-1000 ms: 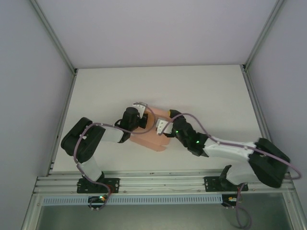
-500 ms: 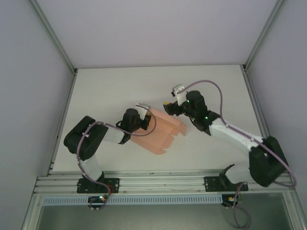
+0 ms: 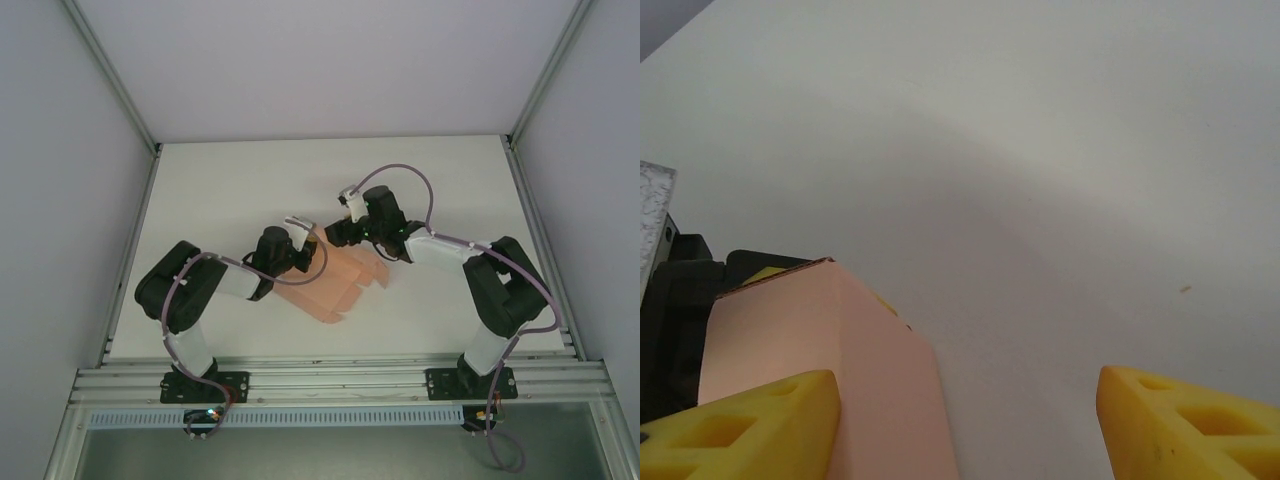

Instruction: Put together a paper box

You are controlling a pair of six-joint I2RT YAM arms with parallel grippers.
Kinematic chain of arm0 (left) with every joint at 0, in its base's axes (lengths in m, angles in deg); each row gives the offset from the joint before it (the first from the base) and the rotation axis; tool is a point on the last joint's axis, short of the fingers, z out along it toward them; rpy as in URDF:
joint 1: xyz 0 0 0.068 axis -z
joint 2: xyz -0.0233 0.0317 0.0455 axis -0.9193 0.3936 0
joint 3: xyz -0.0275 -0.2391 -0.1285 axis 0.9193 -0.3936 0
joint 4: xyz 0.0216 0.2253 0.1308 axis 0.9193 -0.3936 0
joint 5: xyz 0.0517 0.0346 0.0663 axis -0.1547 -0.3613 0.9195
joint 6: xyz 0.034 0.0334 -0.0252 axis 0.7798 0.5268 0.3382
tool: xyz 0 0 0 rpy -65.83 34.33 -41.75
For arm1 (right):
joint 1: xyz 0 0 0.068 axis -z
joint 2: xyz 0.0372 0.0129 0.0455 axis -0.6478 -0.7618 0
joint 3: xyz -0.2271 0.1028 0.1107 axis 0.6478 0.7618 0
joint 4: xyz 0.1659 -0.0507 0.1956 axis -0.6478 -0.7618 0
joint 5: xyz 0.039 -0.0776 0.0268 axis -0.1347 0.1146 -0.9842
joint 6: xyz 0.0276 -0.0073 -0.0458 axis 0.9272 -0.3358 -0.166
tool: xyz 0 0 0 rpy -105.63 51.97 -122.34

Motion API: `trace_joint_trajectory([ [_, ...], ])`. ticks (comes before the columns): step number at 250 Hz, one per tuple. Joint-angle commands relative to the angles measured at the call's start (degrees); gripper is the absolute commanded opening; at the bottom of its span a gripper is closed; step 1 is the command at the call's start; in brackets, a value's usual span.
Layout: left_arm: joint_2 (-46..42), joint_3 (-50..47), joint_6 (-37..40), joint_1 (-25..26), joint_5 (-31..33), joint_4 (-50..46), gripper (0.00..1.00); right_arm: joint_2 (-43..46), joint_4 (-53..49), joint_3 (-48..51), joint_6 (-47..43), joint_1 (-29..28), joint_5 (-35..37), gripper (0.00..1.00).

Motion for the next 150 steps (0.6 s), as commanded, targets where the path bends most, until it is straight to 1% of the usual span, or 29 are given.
trace_joint_trajectory([
  [1,1.04,0.57,1.14,0.65,-1.24,-2.42,0.00,-1.48,0.69,-0.22,-1.18,-0.74,-1.51,0.69],
  [62,1.02,0.94,1.02,0.86,-2.11,-2.67,0.00,-3.56,1.54,-1.75,-2.53,-1.43,-4.64,0.70],
  [84,0.96,0.99,0.66,0.86,-2.09,-2.85,0.00,-4.93,1.18,-1.43,-3.38,-1.97,-3.05,0.69],
  [118,0.90,0.95,0.04,0.84,-2.01,-2.52,0.00,-6.00,-1.01,-0.20,-4.46,-2.88,2.05,0.68],
  [133,0.60,0.94,-0.08,0.86,-1.98,-2.51,0.00,-6.05,-1.34,1.32,-5.18,-3.14,3.27,0.68],
  [150,0.10,0.76,-0.29,0.86,-1.51,-2.49,0.03,-5.71,-1.25,3.44,-5.64,-3.42,4.96,0.68],
])
